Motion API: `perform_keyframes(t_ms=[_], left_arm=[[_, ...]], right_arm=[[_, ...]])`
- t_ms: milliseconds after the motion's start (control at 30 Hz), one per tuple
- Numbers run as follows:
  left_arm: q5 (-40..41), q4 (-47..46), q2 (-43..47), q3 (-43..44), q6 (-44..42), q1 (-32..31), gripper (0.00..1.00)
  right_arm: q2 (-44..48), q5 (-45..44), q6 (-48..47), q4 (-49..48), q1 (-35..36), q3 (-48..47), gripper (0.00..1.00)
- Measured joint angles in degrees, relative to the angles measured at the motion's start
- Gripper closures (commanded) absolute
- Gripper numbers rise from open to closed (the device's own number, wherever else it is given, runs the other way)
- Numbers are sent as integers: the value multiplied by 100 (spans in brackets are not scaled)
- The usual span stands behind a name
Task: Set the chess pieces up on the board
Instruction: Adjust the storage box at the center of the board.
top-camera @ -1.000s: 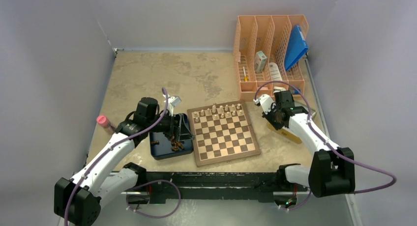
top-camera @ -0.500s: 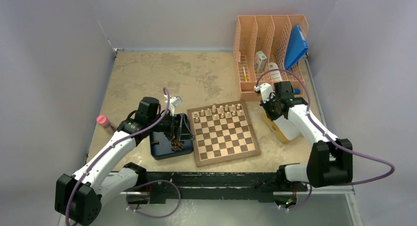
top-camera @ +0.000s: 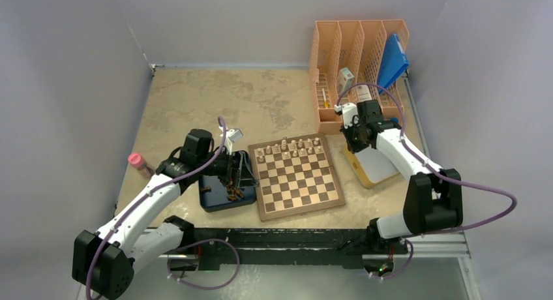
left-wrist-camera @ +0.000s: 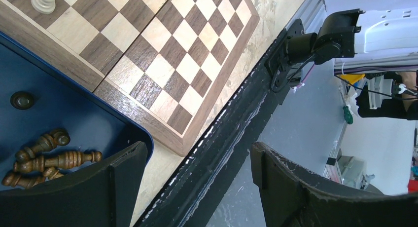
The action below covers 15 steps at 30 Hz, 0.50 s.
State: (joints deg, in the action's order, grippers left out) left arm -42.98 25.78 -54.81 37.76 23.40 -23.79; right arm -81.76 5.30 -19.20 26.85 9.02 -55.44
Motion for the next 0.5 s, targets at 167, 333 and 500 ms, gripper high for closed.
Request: perform_keyframes(t_ms=[167,333,500], left_arm=[[-2,0,0,0,0,0,24],[-2,0,0,0,0,0,24],[-4,0,-7,0,0,0,24]], right_arm=[[-271,24,400,-57,28,-170,100],[-348,4,645,-79,94,-192,100],[-348,2,831,-101,149,-221,100]])
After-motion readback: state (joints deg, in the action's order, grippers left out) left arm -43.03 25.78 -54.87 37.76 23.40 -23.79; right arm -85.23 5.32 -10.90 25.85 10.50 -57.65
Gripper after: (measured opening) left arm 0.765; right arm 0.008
